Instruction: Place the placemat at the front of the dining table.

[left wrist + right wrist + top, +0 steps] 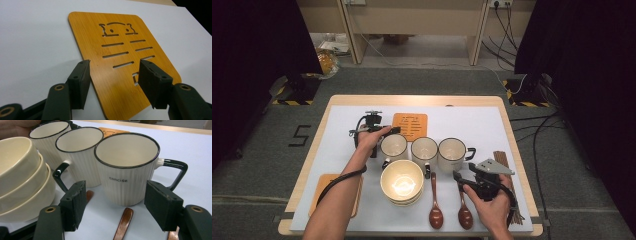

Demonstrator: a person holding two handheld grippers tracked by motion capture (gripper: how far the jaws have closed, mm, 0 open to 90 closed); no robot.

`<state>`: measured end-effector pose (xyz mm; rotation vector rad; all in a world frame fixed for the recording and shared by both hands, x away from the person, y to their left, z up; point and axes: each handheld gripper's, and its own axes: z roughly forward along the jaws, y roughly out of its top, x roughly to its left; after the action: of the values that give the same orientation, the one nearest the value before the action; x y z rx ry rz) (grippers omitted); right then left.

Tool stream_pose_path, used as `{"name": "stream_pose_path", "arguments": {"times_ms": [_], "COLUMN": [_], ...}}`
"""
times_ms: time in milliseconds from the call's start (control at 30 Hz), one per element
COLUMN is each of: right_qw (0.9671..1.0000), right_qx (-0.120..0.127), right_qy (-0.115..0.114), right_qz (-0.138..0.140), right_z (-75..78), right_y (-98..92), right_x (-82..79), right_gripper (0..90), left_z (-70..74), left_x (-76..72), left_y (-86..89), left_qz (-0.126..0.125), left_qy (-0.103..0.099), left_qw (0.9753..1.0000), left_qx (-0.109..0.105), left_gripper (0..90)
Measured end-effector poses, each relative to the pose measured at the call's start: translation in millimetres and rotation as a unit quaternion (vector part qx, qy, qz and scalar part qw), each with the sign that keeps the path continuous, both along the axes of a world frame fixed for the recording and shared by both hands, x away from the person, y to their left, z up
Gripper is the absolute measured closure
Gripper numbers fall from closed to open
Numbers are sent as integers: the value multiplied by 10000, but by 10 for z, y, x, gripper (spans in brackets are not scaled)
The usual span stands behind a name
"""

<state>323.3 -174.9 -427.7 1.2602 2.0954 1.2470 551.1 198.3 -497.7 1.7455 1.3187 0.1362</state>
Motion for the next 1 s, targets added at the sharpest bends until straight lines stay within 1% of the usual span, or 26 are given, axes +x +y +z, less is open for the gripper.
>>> {"name": "stream_pose_path", "arguments": {"times_ms": [233,433,633,733,1000], "right_qw": [10000,10000,10000,10000,10000], "right_qx": [-8,-10,-20,-13,-32], "right_qy": [-9,9,2,3,-11], "right_qz": [-2,2,-2,-1,1], "right_z": [0,-5,-1,-2,-6], "right_y": [-4,4,7,8,10], "right_x": [3,2,1,2,7], "right_gripper": [344,344,344,344,344], "left_z": [2,-4,-2,-1,3], "left_x": [23,22,25,26,43], "left_y": [-17,-10,-12,-23,-27], "left_qz": [-45,-54,-102,-147,-191], "left_qy": [-7,-6,-28,-62,-66], "left_qw": [10000,10000,9999,9998,9997], "left_qx": [31,10,33,92,110], "left_gripper": [426,430,425,424,424]}}
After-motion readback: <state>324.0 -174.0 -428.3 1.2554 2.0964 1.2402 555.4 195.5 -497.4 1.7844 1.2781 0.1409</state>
